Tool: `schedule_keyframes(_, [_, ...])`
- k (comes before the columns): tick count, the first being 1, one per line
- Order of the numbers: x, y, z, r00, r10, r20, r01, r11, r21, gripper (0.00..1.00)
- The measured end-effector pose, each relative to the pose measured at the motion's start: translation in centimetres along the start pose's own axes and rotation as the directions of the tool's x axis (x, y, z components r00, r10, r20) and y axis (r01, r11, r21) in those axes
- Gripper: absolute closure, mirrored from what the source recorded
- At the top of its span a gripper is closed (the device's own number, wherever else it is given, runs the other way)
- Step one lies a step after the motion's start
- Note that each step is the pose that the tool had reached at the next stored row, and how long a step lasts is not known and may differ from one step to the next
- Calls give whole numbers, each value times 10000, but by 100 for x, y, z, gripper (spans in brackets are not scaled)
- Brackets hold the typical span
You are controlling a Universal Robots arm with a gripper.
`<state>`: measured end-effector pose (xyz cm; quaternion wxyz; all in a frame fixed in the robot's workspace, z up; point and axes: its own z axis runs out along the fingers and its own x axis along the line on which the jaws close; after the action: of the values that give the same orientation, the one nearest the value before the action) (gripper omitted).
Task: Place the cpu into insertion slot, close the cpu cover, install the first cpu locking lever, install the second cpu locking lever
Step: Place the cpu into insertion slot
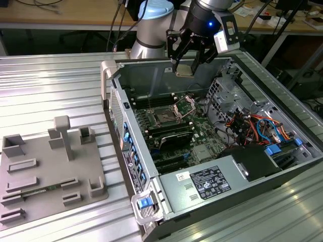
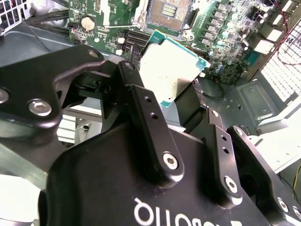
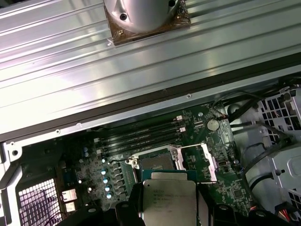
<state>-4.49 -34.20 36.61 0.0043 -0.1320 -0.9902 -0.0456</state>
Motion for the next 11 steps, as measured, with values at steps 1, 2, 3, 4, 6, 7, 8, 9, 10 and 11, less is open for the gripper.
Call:
schedule_keyframes(1, [0,0,0,10000,11,1,-11,10000,0,45])
schedule_keyframes(2, [0,0,0,10000,22,2,-22,10000,0,45])
schedule_keyframes(3, [0,0,0,10000,31,3,-31,10000,-1,45])
schedule_keyframes(4, [0,0,1,10000,42,4,-42,10000,-2,45])
schedule_keyframes(6, [0,0,1,10000,64,6,-64,10000,-2,45])
schedule_keyframes(7, [0,0,0,10000,76,7,-76,10000,-2,45])
schedule_keyframes(8, [0,0,1,10000,96,9,-96,10000,-2,45])
schedule_keyframes(9, [0,0,1,9999,109,10,-109,9999,-2,45])
schedule_keyframes(10, [0,0,1,9999,120,11,-120,9999,-2,45])
schedule_keyframes(11, [0,0,1,9999,136,12,-136,9999,-3,45])
